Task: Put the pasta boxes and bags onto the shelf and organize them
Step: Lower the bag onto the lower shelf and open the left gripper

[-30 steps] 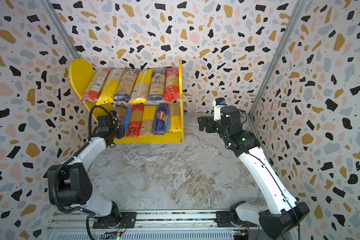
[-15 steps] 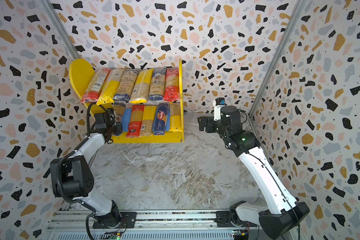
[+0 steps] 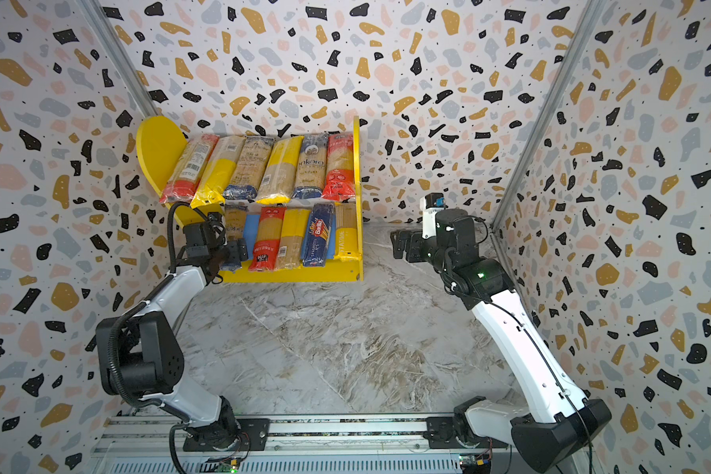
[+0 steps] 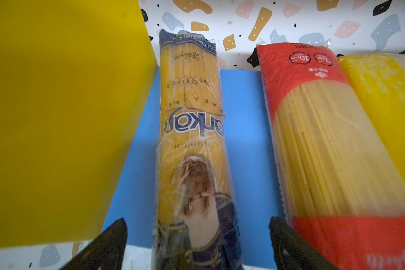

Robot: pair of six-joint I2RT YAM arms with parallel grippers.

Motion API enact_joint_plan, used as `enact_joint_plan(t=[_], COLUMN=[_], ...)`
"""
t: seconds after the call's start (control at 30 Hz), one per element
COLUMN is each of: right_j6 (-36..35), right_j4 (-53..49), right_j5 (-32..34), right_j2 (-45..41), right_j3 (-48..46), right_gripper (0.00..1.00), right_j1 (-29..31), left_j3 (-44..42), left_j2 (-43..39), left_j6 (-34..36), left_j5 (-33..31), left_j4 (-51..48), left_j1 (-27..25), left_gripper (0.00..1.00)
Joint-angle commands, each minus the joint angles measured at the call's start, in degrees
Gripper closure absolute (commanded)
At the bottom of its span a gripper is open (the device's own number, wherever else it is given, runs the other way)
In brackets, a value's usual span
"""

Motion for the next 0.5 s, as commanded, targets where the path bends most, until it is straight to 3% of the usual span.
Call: enact_joint_plan(t=[0.0, 0.3, 0.47], right_j6=[-0.8, -1.3, -1.3], right_j4=[0.0, 1.4, 2.3], right_j5=[-1.4, -2.1, 0.0], right_j2=[0.4, 0.0, -1.9], right_j3=[0.8, -2.6, -7.5], right_gripper=[0.01, 0.01, 0.01], right_j1=[-0.2, -0.2, -0.1], left_j3=[-3.7, -11.6, -18.7], left_j2=[-5.1, -19.4, -29.2], left_j6=[-2.8, -6.7, -5.8], left_j5=[-0.8, -0.8, -8.0], left_j4=[3.2, 6.5, 10.5], left_j1=[0.2, -0.7, -7.4], left_gripper=[0.01, 0.01, 0.01])
